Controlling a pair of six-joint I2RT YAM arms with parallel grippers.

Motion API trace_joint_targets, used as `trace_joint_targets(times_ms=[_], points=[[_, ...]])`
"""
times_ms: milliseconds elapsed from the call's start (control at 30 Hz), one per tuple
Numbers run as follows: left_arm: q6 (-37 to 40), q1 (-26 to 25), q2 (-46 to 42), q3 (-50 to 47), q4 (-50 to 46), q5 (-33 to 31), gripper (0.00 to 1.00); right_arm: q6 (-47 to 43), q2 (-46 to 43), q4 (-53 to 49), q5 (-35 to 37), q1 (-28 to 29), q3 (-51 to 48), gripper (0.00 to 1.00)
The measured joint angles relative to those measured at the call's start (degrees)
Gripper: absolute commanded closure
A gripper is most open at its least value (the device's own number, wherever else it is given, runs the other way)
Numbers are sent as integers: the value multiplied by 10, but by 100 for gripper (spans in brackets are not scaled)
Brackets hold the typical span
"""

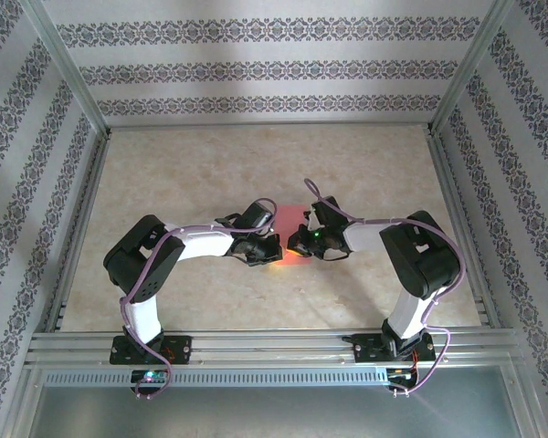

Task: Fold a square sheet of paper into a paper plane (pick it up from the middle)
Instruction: Fold the triangle a second time at the center of the table, then turn over the paper at the center of the table.

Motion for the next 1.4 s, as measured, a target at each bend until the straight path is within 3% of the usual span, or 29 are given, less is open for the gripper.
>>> trace_joint_targets(times_ms=[233,533,733,800,1100,1400], points=[[0,0,0,2,-3,0,100,-24,33,-16,-31,-79,39,92],[0,0,0,13,-26,2,97,-43,12,-50,35,-158,62,89],[9,1,1,51,-38,5,79,-40,-88,-61,36,-150,23,75],[12,3,-4,60,-34,-1,78,-32,-109,-61,35,-142,3,70],[16,26,14,96,-28,-31,88,27,-117,-61,36,-79,-47,52],[18,32,65,109,-29,-61,97,73,-91,-45,42,-51,-48,55]])
